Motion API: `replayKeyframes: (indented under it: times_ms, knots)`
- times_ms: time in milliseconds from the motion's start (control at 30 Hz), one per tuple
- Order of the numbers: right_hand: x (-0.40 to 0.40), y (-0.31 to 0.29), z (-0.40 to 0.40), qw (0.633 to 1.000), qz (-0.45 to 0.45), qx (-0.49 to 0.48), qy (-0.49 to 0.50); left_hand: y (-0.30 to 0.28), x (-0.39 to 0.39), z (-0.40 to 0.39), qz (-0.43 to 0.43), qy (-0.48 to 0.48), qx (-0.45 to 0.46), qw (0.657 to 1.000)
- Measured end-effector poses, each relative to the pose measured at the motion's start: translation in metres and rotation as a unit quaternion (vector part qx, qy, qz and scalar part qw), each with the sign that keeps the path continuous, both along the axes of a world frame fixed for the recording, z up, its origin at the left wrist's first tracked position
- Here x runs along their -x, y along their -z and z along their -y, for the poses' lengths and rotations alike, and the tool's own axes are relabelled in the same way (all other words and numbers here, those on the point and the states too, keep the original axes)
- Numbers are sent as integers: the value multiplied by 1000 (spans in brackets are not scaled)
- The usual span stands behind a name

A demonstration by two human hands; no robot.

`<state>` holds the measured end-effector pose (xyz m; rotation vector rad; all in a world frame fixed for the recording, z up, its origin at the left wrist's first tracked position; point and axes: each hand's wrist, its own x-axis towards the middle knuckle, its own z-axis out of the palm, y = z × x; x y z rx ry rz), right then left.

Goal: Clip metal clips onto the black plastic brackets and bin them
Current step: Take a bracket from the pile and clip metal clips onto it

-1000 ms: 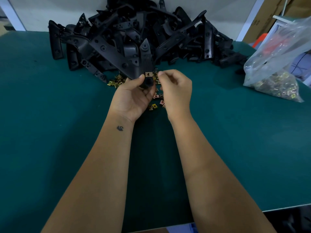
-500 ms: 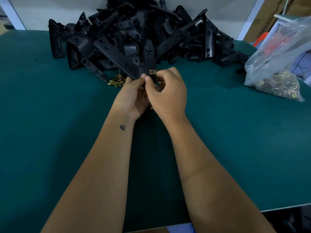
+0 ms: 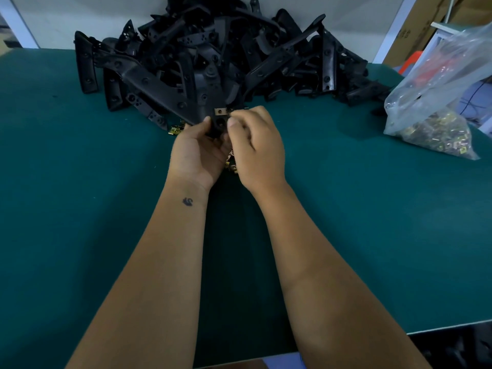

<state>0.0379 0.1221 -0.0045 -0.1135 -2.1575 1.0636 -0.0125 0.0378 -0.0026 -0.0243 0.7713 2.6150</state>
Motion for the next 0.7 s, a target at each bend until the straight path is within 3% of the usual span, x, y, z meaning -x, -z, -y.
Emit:
replayKeyframes:
  times_ms: [100, 267, 400, 500, 700]
  knots:
    - [3, 0, -7, 997, -13, 57, 52, -2, 4, 3, 49, -66, 1, 997]
    - [5, 3, -25, 989, 92, 51, 102, 2, 11, 11, 81, -101, 22, 991]
    - [5, 4, -21, 985, 154, -58, 54, 2, 12, 10, 83, -95, 41, 991]
    - [6, 6, -17, 961, 207, -175, 54, 2, 11, 8, 72, -87, 65, 991]
    - [9, 8, -18, 946, 233, -207, 92, 2, 9, 5, 65, -69, 55, 994]
